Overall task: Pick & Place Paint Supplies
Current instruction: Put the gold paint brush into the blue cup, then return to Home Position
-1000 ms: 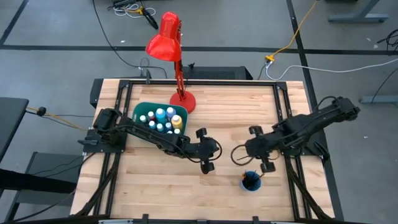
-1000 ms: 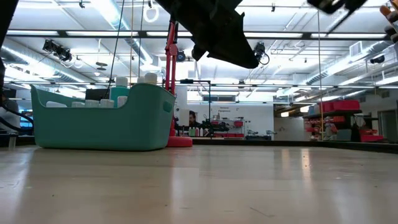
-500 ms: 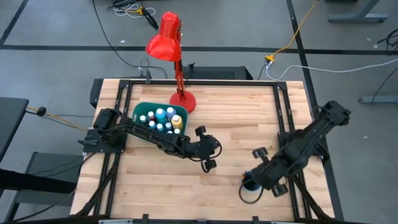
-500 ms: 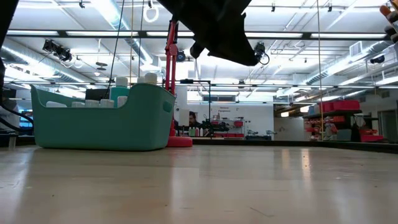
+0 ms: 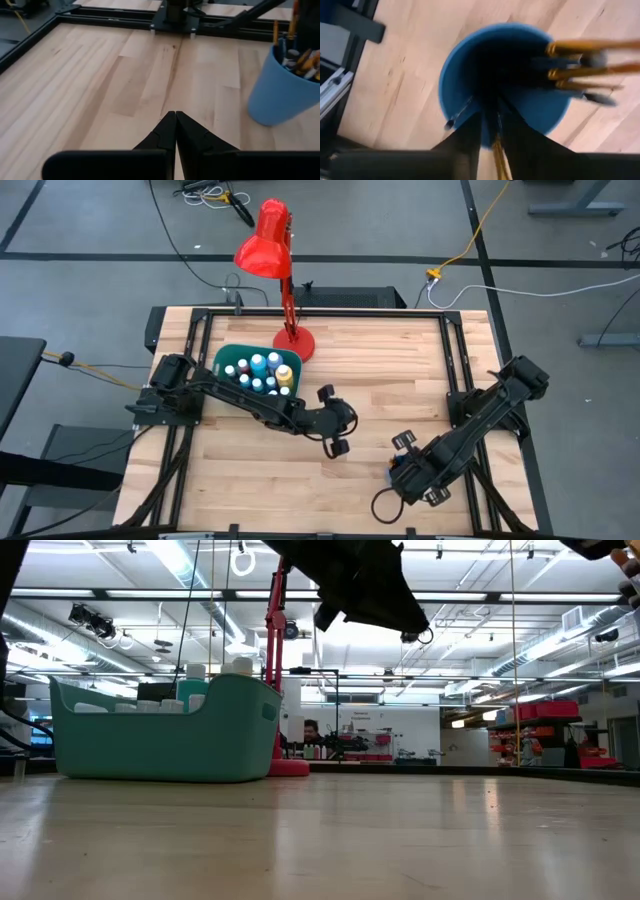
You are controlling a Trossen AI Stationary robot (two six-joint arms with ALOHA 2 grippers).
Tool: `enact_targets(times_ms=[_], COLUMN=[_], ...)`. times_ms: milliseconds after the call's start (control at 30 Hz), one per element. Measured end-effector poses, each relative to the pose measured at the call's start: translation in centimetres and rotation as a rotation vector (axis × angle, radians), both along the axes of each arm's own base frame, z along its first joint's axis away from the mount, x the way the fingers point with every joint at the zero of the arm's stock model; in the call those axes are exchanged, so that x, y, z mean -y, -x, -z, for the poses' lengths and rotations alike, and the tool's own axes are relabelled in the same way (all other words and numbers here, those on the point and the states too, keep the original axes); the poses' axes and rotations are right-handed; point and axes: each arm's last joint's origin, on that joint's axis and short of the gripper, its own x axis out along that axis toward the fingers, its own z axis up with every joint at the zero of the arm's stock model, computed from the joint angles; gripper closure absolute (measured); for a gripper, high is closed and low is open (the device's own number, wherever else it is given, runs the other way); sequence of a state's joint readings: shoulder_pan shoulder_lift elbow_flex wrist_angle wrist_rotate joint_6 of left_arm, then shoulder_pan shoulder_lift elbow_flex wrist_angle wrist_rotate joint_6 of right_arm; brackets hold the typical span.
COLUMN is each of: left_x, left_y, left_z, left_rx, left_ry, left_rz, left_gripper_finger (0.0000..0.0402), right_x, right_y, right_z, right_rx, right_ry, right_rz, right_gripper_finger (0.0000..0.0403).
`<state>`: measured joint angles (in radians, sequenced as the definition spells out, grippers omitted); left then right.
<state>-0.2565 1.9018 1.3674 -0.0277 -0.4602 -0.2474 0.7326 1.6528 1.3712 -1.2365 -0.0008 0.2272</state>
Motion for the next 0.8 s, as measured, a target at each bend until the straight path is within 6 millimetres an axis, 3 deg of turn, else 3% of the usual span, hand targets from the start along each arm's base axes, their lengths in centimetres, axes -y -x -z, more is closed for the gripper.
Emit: enact_targets(times_ms=[200, 467, 600, 800], left_x=[0.1, 0.2, 0.5, 1.2], left_y=[0.0, 0.2, 0.5, 1.8], left_z=[0.0, -0.2, -1.0, -3.8], left_rx=[-0.006, -0.002, 0.01, 0.071], left_ry=[-0.018, -0.027, -0.044, -0.073], left_rz=[0.015, 0.005, 0.024, 0.062], left_gripper_finger=[0.0384, 0.0384, 0.0384, 0.0384], right_x=[-0.3, -0.4, -0.3, 0.8], right_y=[-0.5, -0.6, -0.5, 0.5], right_z=[-0.3, -3.3, -4.6, -6.5], right_rx=[0.061, 0.075, 0.086, 0.149], right_ry=[-0.001, -0.025, -0.038, -0.054], right_rz=[0.01, 0.058, 0.076, 0.08], right_gripper_finger=[0.0273, 0.0255, 0.026, 0.0267])
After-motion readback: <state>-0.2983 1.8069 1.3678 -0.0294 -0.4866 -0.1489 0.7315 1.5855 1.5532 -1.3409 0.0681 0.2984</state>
